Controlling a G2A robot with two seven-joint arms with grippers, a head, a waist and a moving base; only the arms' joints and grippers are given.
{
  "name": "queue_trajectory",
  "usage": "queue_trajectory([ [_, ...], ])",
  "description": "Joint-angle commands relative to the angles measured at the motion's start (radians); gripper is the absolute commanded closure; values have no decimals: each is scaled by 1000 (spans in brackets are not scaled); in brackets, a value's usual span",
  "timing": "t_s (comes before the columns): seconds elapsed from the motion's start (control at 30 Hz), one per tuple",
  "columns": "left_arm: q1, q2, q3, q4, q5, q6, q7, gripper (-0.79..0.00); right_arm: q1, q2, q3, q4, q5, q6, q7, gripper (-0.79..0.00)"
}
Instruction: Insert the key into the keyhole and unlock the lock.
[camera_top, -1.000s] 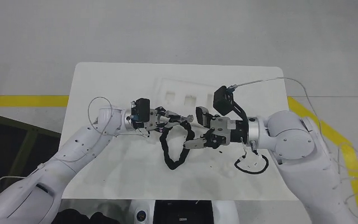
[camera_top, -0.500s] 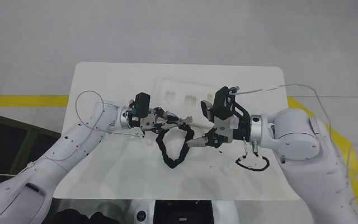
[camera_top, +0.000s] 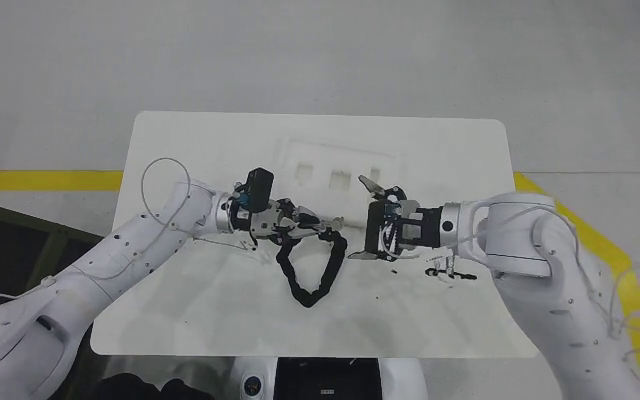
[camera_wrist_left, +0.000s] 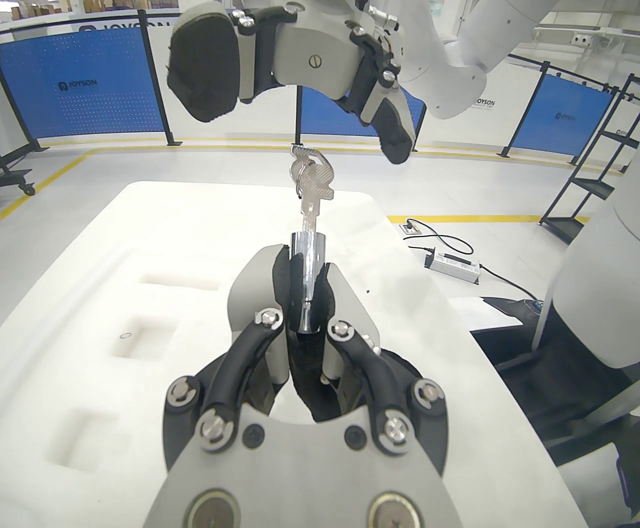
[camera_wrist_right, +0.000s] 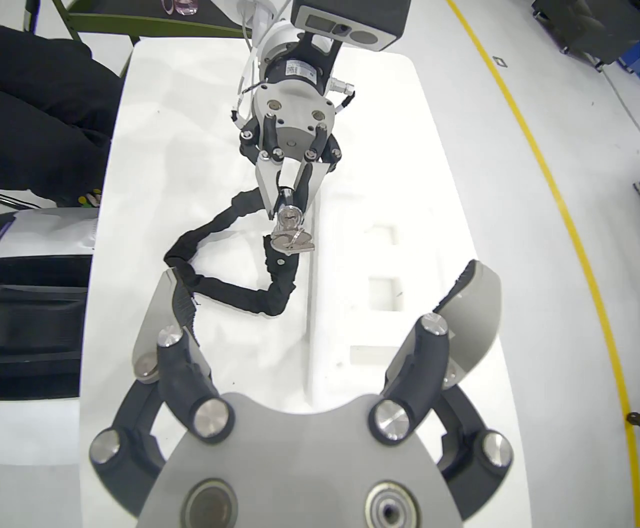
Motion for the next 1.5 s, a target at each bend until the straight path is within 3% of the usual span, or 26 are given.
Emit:
queue_trajectory([
  [0.0,-10,1,16,0,-8,0,0,0,-3,-1,-11,-14,-80,3,-38,-785],
  [0.13,-28,1,44,4,-25,0,0,0,-12,-2,-35,-44,-229,12,-109,-785],
  [0.27,-40,2,63,7,-38,0,0,0,-23,-1,-55,-65,-340,22,-150,-579],
  [0.37,-46,2,73,8,-45,0,0,0,-28,1,-68,-78,-414,20,-159,-511],
  [0.43,-49,2,79,9,-49,0,0,0,-31,2,-75,-88,-457,31,-171,-385],
  [0.93,-60,1,98,14,-63,0,0,0,-31,5,-124,-123,-588,15,-206,-308],
  [1.17,-63,1,101,16,-63,0,0,0,-24,5,-128,-125,-580,15,-197,-206],
  [1.47,-60,1,100,18,-63,0,0,0,-7,0,-145,-95,-435,11,-152,-120],
])
